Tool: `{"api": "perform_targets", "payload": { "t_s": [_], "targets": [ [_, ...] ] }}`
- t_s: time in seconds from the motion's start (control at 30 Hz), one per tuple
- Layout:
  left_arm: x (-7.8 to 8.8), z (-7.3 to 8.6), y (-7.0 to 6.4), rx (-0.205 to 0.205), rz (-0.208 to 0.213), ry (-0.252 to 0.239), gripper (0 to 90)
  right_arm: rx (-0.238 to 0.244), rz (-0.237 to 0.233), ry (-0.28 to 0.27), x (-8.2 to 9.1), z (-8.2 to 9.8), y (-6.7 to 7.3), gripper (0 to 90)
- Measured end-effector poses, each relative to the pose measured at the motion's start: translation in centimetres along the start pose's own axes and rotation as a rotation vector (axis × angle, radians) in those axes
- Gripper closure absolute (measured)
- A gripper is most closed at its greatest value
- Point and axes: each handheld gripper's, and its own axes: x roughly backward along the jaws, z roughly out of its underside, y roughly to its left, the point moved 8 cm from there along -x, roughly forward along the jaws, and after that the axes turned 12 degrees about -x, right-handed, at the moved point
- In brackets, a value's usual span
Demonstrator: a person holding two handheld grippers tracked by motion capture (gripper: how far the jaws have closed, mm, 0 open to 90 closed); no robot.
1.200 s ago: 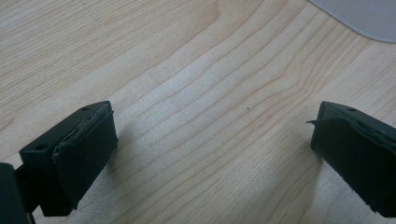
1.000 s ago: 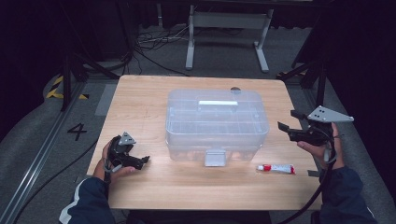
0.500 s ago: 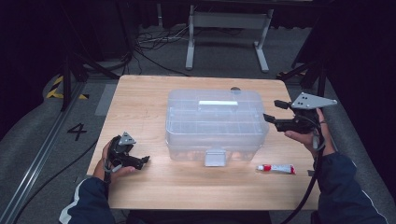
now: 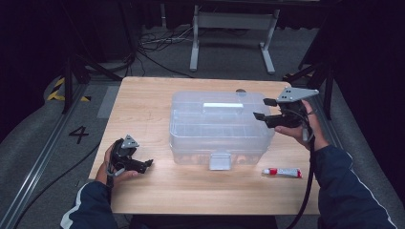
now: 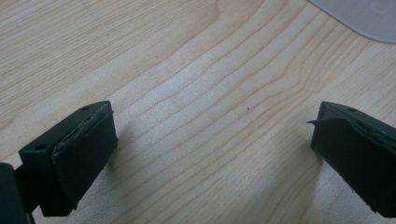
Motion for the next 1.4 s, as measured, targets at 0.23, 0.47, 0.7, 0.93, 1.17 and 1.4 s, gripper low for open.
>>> {"api": "perform_targets", "payload": {
  "t_s": [0.23, 0.47, 0.7, 0.93, 1.17, 1.4],
  "targets": [
    [0.0, -0.1, -0.1, 0.012, -0.004, 0.009, 1.0, 0.034, -0.02, 0.037, -1.8, -0.7, 1.1, 43.8],
    [0.3, -0.7, -0.5, 0.002, 0.001, 0.022, 19.2, 0.042, 0.002, 0.066, -3.0, -1.3, 0.9, 48.5],
    [0.5, -1.3, -1.2, -0.036, -0.001, 0.03, 19.4, 0.05, -0.031, 0.073, -2.3, -1.4, 1.4, 51.8],
    [0.9, -3.1, -3.0, -0.077, 0.016, -0.012, 19.7, 0.059, -0.037, 0.075, -2.1, -1.3, 1.8, 56.3],
    [0.7, -5.7, -5.1, -0.11, 0.051, -0.076, 21.4, 0.08, -0.074, 0.08, -2.1, -1.4, 2.9, 57.3],
    [-0.6, -6.7, -5.8, -0.181, 0.028, -0.035, 20.8, 0.104, -0.083, 0.102, -3.6, -1.8, 4.1, 72.2]
  ]
}}
